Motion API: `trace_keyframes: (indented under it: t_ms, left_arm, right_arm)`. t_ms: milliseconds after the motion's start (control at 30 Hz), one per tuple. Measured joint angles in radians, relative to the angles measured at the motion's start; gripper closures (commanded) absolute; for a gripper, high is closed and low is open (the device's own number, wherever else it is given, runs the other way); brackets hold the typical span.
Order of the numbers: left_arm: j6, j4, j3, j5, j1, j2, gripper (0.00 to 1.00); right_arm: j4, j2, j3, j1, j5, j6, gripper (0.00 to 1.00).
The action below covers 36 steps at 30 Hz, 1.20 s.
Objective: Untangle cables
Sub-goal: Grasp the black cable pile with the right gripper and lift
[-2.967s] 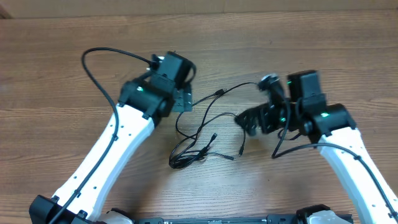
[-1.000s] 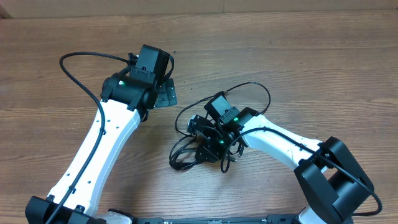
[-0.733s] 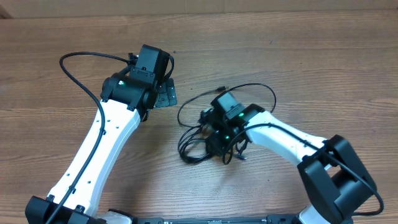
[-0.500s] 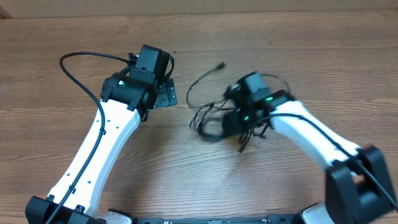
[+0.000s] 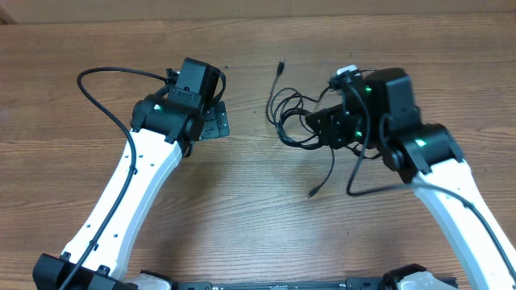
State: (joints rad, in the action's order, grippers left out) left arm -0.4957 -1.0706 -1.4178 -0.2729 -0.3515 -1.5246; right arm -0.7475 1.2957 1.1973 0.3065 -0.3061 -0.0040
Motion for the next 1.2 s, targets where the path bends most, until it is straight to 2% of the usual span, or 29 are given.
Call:
trace_keyframes:
  t_ms: [400, 433, 467, 533, 633, 733, 1100, 1167, 1200]
  left_arm:
    - [0.000, 0.000, 0.001, 0.000, 0.000, 0.000, 0.00]
    - [0.000, 0.000, 0.001, 0.000, 0.000, 0.000, 0.00]
    - [0.000, 0.000, 0.002, 0.000, 0.000, 0.000, 0.00]
    - [0.000, 0.002, 0.002, 0.000, 0.000, 0.000, 0.00]
    - [0.000, 0.015, 0.002, 0.000, 0.000, 0.000, 0.01]
    - [0.000, 0.016, 0.002, 0.000, 0.000, 0.000, 0.01]
    - [0.000, 0.016, 0.002, 0.000, 0.000, 0.000, 0.00]
    - [0.000, 0.016, 0.002, 0.000, 0.000, 0.000, 0.00]
    - [0.000, 0.016, 0.002, 0.000, 0.000, 0.000, 0.00]
  right_arm:
    - [0.013, -0.107, 0.000, -0.057, -0.004, 0.022, 0.95]
    - [0.013, -0.107, 0.000, -0.058, -0.004, 0.024, 0.87]
    - [0.013, -0.107, 0.000, -0.059, -0.004, 0.027, 0.65]
    - [0.013, -0.107, 0.000, -0.059, -0.001, 0.028, 0.36]
    - [0.003, -0.107, 0.001, -0.059, 0.019, 0.028, 0.13]
    - [-0.016, -0.107, 0.001, -0.060, 0.058, 0.035, 0.01]
    - [-0.145, -0.101, 0.002, -0.062, 0.209, 0.029, 0.00]
    - [-0.174, -0.095, 0.002, -0.063, 0.193, 0.024, 0.05]
    - [-0.195, -0.090, 0.002, -0.063, 0.173, 0.010, 0.11]
